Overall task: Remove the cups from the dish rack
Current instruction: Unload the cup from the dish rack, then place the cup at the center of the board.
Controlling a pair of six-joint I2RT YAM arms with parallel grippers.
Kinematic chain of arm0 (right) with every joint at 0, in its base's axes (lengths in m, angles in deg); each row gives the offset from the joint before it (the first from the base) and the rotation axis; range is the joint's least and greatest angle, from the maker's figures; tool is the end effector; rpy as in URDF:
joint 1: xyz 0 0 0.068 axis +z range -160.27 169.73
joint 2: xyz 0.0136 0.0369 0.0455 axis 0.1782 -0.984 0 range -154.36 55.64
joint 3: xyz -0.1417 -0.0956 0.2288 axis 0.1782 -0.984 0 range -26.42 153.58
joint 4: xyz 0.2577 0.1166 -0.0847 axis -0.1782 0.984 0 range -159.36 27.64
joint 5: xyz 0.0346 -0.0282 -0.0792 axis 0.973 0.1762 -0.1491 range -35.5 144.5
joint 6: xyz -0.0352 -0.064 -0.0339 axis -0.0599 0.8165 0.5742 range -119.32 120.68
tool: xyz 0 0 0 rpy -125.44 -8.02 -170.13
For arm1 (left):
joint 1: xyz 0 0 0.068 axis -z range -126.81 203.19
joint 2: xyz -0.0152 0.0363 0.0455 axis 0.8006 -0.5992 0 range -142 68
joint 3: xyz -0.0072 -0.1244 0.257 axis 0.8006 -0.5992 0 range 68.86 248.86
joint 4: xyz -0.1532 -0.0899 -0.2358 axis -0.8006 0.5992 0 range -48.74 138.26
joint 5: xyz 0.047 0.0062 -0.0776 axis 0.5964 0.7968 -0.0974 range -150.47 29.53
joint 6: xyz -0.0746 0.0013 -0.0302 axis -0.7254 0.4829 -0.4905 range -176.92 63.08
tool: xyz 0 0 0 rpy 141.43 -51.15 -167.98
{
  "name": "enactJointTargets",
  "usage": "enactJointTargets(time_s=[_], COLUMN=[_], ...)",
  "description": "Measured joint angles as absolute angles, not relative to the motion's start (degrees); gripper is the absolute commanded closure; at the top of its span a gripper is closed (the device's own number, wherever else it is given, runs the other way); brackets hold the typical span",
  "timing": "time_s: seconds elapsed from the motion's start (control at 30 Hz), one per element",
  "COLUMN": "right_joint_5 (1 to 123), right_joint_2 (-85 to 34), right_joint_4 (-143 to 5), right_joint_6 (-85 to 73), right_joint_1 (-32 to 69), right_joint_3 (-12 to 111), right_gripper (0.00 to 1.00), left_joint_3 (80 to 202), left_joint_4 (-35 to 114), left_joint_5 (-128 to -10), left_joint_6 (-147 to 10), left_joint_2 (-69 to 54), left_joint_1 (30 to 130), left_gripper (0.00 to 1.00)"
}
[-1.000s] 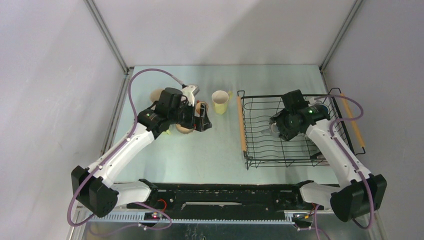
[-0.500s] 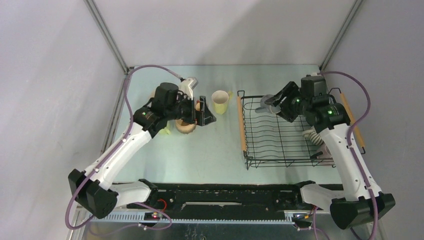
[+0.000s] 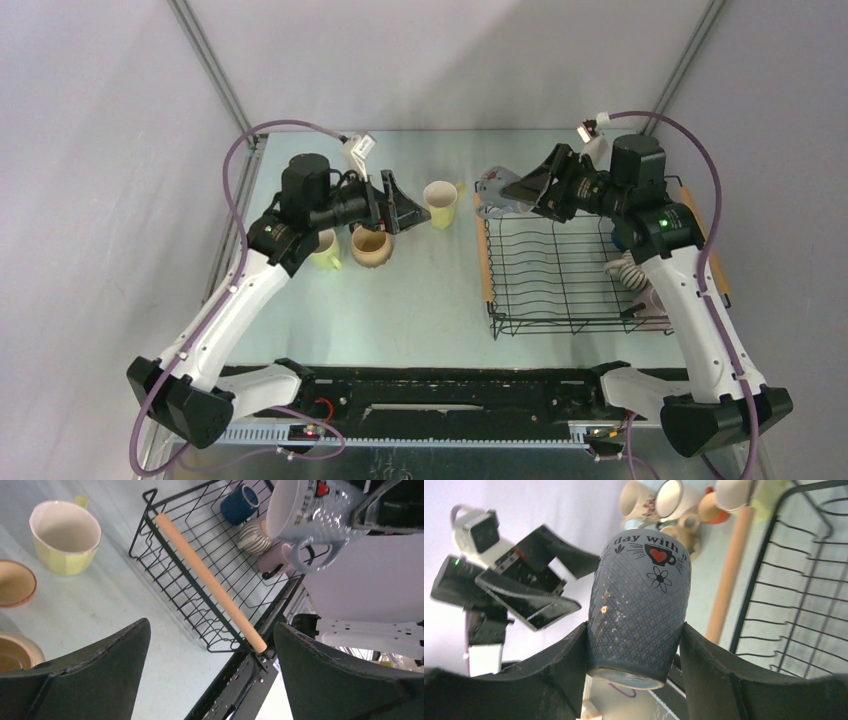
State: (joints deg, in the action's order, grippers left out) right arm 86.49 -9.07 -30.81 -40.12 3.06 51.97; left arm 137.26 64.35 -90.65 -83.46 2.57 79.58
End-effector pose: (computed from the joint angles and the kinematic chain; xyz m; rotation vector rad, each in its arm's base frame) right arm 0.2648 0.1005 0.4329 0.1248 2.1244 1.1426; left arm 0.2602 -0.1682 0.3940 0.3746 2.0028 -1.1066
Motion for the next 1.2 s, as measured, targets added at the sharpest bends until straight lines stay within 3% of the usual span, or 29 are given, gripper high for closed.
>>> enactJointTargets(time_s=[0.4,1.2], right_joint_5=[100.45,108.34], right_joint_2=[-12.70,-16.28], right_joint_4=[-39.08,-47.60], right_joint_6=[-39.44,-43.22], right_joint_1=[8.30,11.60], right_joint_3=[51.97,51.97], right_gripper=[1.00,1.00], left_joint_3=[137.13,134.20], left_joint_4=[48.64,27.48], left_joint_5=[-97.93,-110.95], left_joint_6=[-89.06,-104.53], left_joint_2=[6.41,0.10], left_joint_1=[78.86,79.51], left_gripper=[0.07,0.37])
